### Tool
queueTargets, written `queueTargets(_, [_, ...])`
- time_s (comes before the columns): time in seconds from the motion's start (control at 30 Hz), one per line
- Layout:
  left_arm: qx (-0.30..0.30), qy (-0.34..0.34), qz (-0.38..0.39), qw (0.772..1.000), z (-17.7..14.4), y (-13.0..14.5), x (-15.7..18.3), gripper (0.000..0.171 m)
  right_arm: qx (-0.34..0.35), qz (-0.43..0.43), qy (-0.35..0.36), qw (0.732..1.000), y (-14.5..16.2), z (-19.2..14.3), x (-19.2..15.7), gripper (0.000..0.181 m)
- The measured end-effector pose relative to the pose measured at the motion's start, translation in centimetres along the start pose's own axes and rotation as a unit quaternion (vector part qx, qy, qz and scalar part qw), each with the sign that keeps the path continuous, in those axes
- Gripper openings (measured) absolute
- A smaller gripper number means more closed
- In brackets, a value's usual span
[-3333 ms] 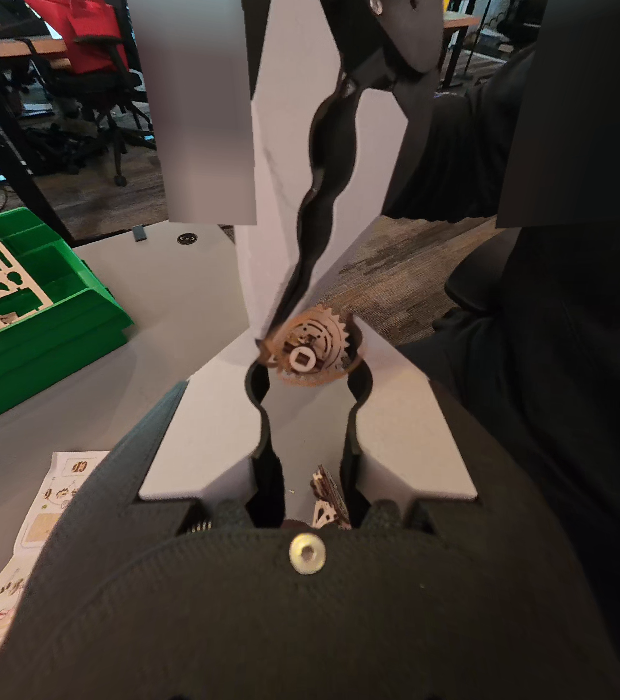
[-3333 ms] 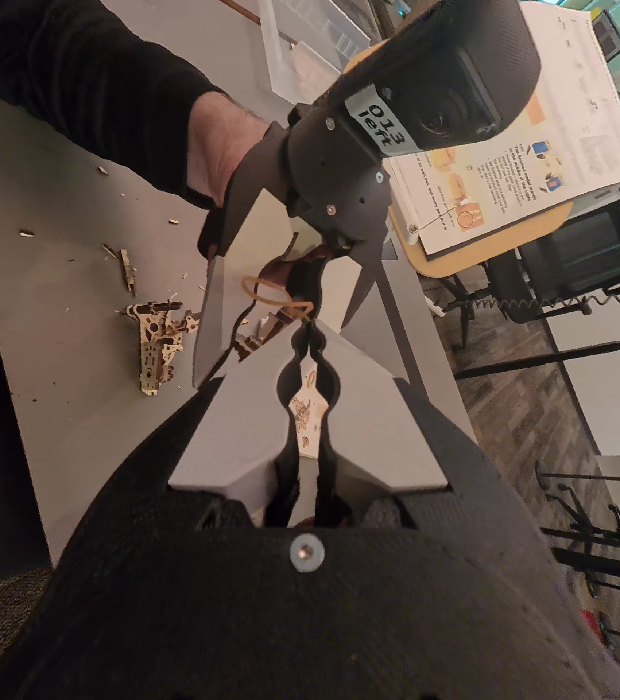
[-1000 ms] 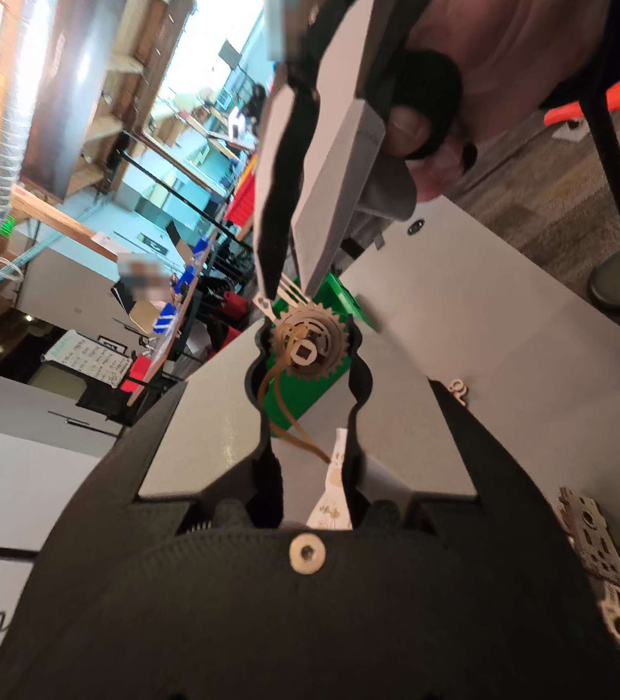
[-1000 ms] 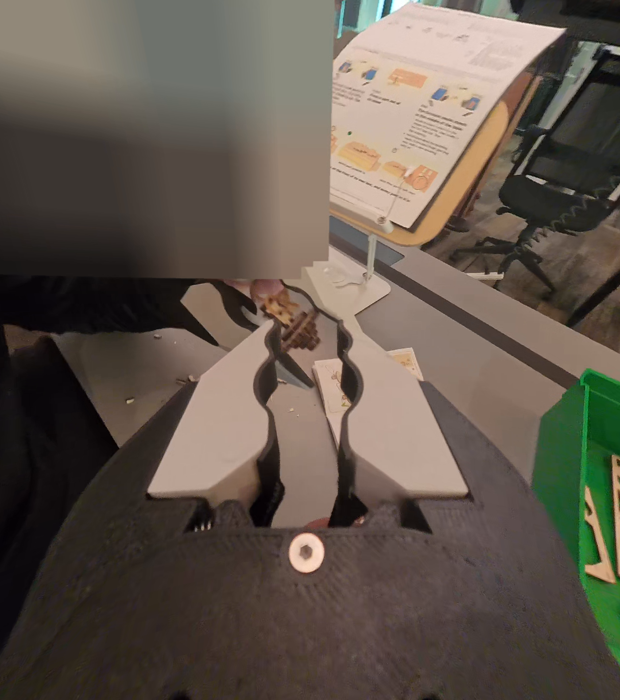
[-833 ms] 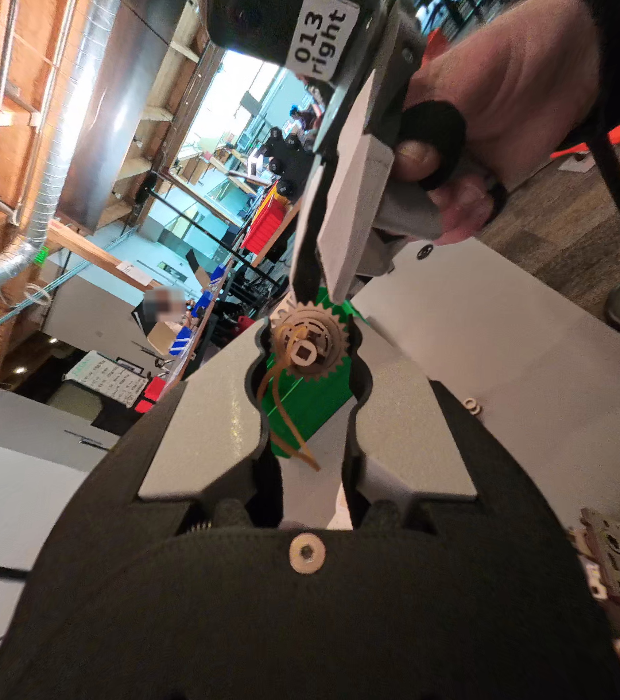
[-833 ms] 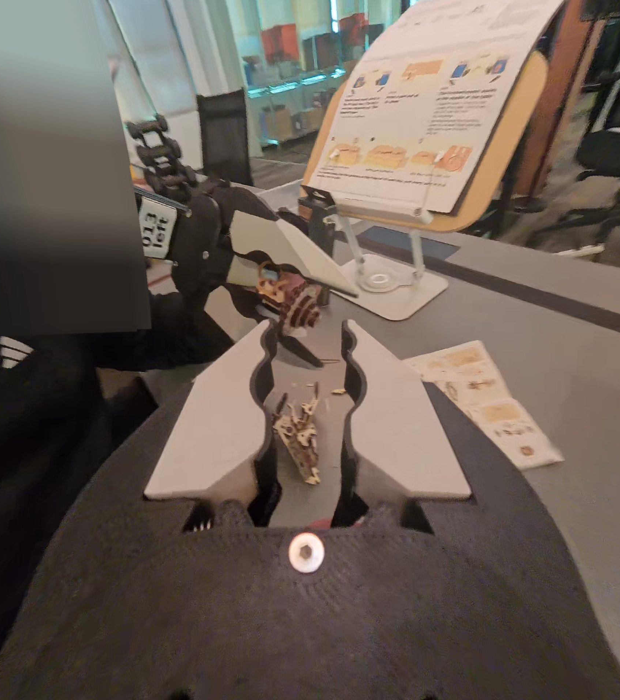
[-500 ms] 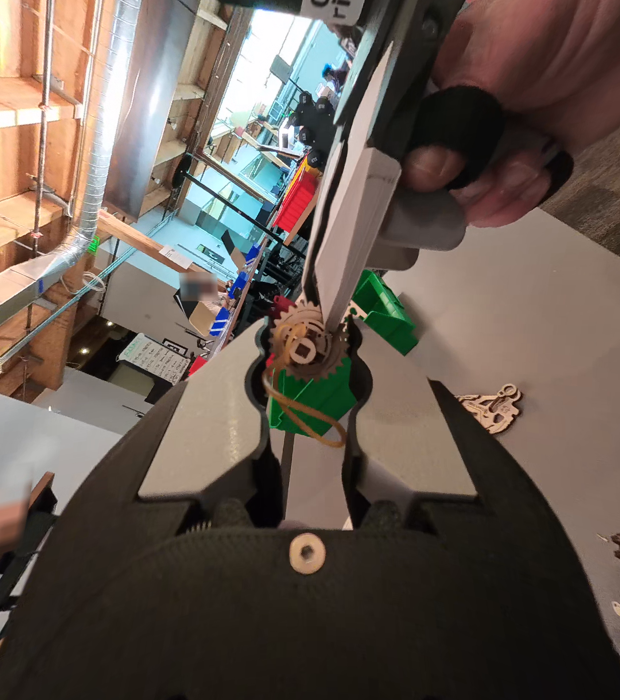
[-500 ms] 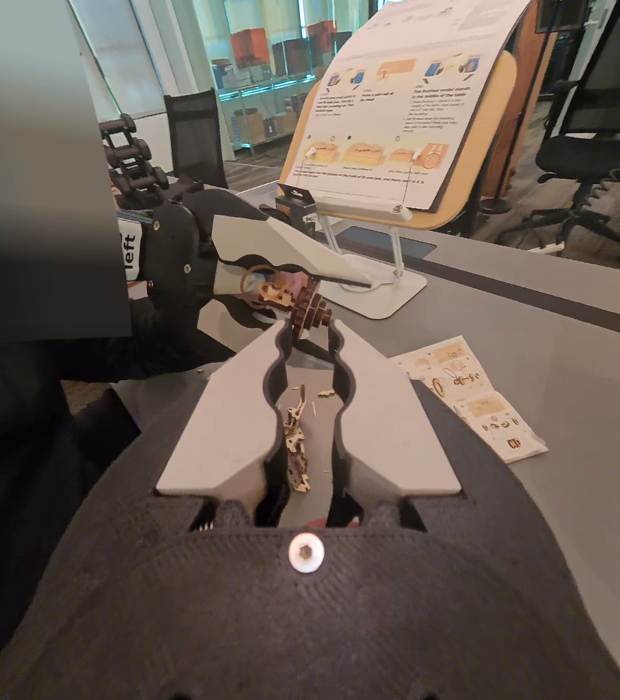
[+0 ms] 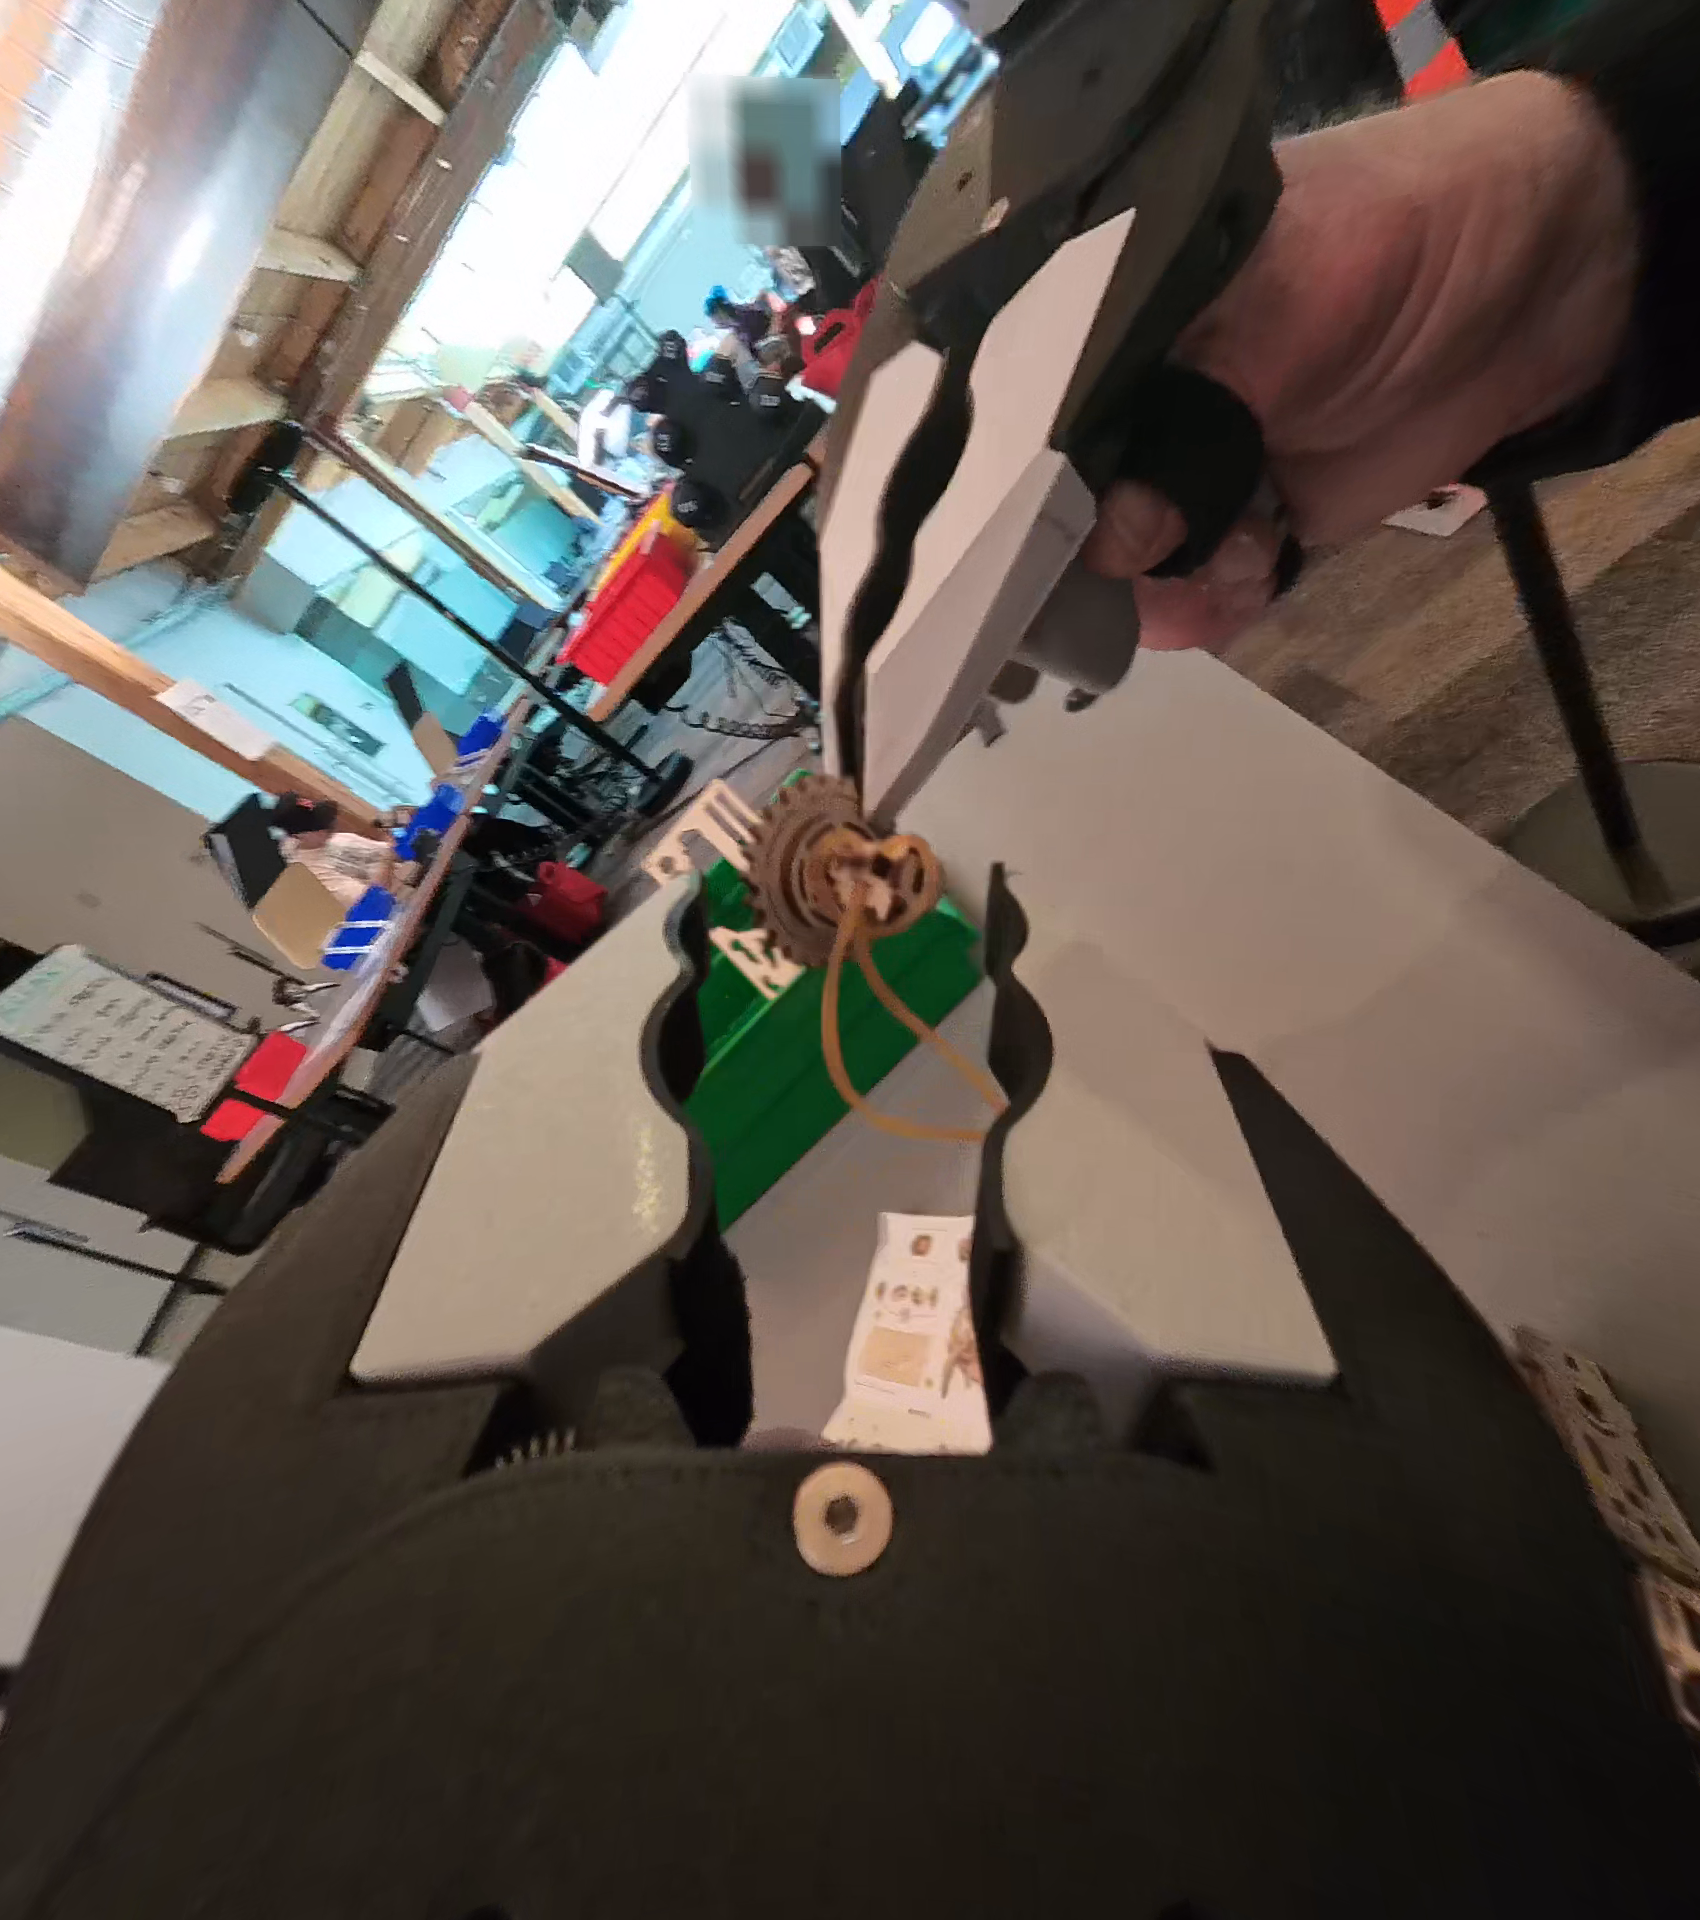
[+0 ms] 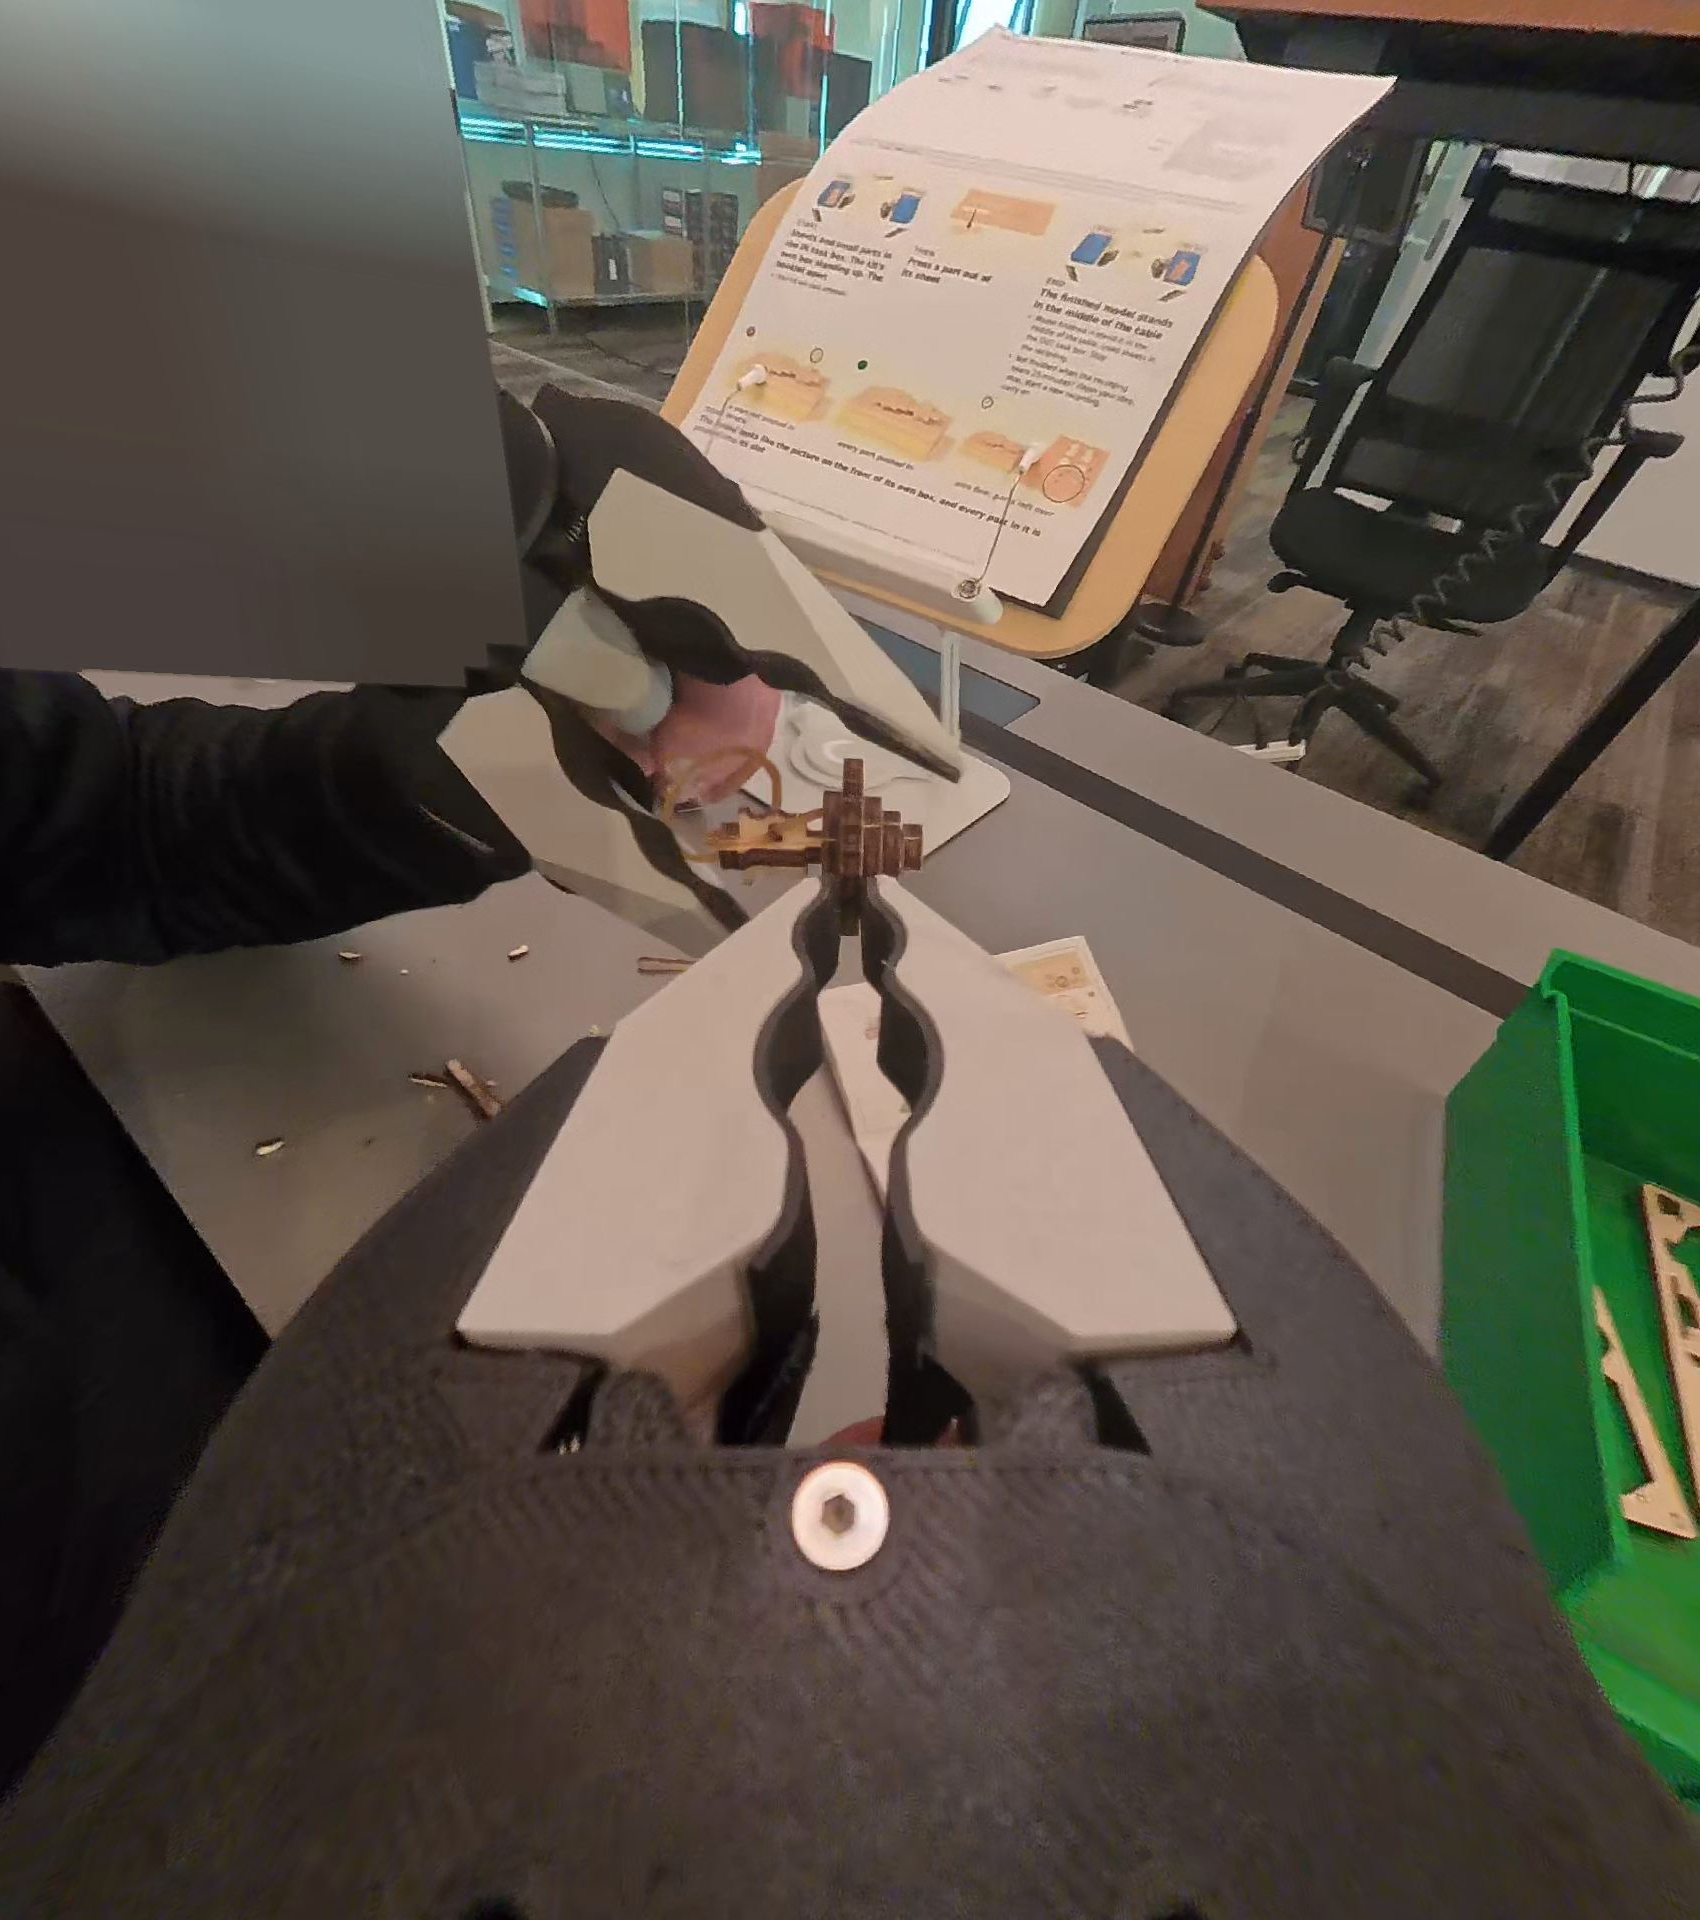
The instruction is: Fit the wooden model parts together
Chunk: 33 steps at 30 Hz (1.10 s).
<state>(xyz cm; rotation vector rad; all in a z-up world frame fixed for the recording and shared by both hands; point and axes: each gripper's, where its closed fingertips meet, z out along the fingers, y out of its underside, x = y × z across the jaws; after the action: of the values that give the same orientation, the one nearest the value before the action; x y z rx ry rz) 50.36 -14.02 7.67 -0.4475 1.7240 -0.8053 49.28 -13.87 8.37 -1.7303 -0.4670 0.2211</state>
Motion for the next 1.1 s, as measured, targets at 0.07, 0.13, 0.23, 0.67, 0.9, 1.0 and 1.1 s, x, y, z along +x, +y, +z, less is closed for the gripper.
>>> queueTargets(0.07, [-0.001,0.035,-0.025,0.999,-0.2,0.4,0.2,0.055,0.001,-0.013,0.006,1.0,-0.2,-0.4,0.4,0.0])
queueTargets(0.13, [0.014,0.079,-0.077,0.994,-0.7,0.6,0.3,0.058,0.001,-0.025,0.016,1.0,-0.3,-0.9,1.0,0.0])
queueTargets(0.23, [0.044,0.157,-0.185,0.969,-1.3,0.4,0.6,0.046,-0.004,-0.048,0.03,0.998,-0.5,-1.5,1.6,0.0])
queueTargets(0.67, [0.157,0.245,-0.348,0.891,-2.6,-1.9,0.0,0.0,-0.066,-0.164,0.067,0.982,1.3,-1.1,2.0,0.0])
queueTargets(0.9, [0.17,0.245,-0.373,0.879,-3.3,-2.0,-1.0,0.0,-0.097,-0.211,0.086,0.969,2.1,-0.9,2.4,0.0])
queueTargets(1.0, [0.169,0.235,-0.386,0.876,-3.4,-1.4,-1.8,0.0,-0.107,-0.226,0.093,0.964,2.3,-1.0,2.6,0.0])
queueTargets(1.1, [0.185,0.227,-0.398,0.869,-3.9,-1.6,-2.7,0.0,-0.121,-0.249,0.1,0.956,2.7,-1.0,2.6,0.0])
